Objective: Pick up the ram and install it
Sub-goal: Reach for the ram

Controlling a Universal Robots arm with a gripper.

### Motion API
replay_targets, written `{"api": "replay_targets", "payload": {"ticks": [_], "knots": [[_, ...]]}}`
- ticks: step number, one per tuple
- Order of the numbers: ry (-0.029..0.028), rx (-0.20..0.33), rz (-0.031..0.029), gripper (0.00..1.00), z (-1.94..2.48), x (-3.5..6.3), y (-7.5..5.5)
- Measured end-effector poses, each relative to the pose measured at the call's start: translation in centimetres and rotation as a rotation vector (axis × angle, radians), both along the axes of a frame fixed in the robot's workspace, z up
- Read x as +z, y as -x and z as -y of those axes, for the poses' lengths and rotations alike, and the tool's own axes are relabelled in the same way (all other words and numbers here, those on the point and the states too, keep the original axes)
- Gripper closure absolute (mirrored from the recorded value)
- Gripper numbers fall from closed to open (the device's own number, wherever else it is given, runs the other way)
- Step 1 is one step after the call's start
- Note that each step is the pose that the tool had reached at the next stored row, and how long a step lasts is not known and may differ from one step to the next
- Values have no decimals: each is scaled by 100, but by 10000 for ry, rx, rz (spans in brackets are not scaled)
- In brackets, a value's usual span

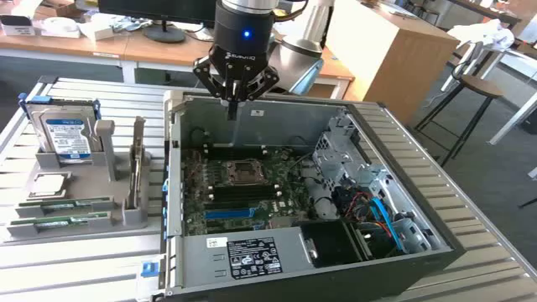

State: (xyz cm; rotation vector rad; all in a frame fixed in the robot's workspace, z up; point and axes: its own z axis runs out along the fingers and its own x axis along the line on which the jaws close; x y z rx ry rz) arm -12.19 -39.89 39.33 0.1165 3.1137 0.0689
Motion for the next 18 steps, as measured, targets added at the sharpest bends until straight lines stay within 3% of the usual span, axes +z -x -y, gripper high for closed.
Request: {"api": "replay_targets", "payload": {"ticks": [18], "knots": [[-1, -1, 1, 90, 0, -1, 5]]}}
